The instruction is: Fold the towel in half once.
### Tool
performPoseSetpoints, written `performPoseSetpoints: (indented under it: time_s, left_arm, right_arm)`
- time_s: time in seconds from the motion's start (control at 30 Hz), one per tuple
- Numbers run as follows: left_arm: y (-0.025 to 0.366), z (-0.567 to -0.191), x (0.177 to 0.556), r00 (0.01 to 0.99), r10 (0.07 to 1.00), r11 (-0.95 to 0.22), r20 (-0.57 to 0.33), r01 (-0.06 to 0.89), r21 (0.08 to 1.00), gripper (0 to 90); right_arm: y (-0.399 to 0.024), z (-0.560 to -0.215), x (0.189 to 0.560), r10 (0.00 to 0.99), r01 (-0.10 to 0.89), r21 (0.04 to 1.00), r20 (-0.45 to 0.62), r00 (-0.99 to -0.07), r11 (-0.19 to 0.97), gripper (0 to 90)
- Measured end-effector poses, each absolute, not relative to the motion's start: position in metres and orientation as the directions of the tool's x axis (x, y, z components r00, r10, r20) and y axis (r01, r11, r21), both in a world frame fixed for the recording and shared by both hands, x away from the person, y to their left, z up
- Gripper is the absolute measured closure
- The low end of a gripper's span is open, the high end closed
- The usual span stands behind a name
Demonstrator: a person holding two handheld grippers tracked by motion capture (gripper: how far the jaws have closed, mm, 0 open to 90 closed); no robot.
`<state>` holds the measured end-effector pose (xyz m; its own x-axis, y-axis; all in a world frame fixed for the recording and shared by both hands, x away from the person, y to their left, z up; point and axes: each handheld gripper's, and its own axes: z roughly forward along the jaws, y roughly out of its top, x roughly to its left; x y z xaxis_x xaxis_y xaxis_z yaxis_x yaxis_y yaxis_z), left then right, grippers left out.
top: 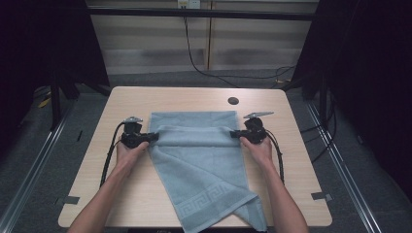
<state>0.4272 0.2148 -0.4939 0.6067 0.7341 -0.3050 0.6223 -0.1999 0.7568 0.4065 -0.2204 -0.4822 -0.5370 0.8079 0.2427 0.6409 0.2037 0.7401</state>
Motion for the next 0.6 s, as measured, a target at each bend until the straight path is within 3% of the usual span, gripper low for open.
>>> performPoseSetpoints:
  time_s: [0.3, 0.43, 0.5, 0.6]
  left_arm:
    - [0.207, -0.423, 0.398, 0.715, 0.647, -0.154, -0.263, 0.461, 0.874, 84.9]
    - [0.206, -0.375, 0.367, 0.782, 0.576, -0.108, -0.237, 0.36, 0.926, 84.8]
    - [0.206, -0.365, 0.351, 0.807, 0.541, -0.093, -0.235, 0.336, 0.937, 84.9]
    - [0.201, -0.367, 0.328, 0.826, 0.527, -0.166, -0.203, 0.333, 0.928, 84.7]
  right_arm:
    - [-0.224, -0.407, 0.375, 0.751, 0.472, 0.87, 0.213, -0.625, 0.146, 85.1]
    - [-0.229, -0.374, 0.358, 0.731, 0.399, 0.911, 0.2, -0.653, 0.107, 85.1]
    - [-0.23, -0.361, 0.346, 0.718, 0.363, 0.927, 0.187, -0.67, 0.097, 85.1]
    - [-0.229, -0.354, 0.327, 0.694, 0.347, 0.931, 0.176, -0.698, 0.113, 85.1]
